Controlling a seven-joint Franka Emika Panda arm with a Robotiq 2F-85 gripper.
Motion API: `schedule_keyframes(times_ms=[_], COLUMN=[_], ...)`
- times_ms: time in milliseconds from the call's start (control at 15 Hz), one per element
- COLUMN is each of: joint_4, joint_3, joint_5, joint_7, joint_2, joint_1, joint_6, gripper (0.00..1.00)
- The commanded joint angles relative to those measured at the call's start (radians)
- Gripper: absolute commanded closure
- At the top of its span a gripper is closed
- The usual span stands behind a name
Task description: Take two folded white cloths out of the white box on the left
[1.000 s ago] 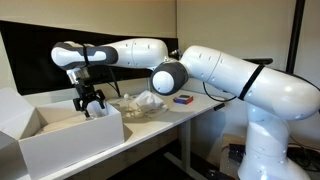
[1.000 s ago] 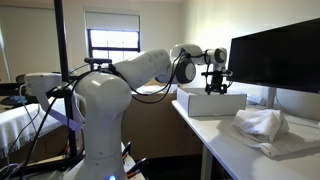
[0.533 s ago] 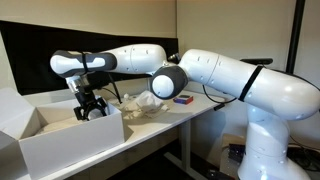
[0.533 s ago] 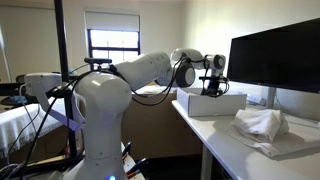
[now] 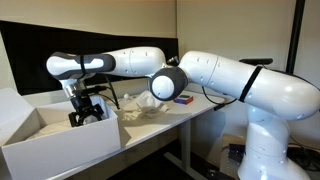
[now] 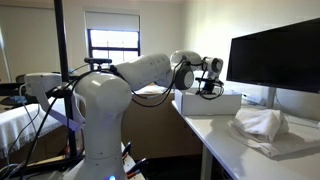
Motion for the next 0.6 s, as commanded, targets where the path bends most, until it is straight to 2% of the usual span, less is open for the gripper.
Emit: schedule_keyframes(times_ms=[0, 267, 533], joint_4=[-0.011, 0.019, 0.0], joint_3=[0.025, 0.039, 0.046], joint_5=[0.019, 0.014, 0.018], joint_7=[-0.01, -0.01, -0.011], joint_2=[-0.011, -0.003, -0.019], joint_1=[0.003, 0.0, -0.007], joint_6=[0.0, -0.004, 0.015], gripper=[0.3, 0.58, 0.82])
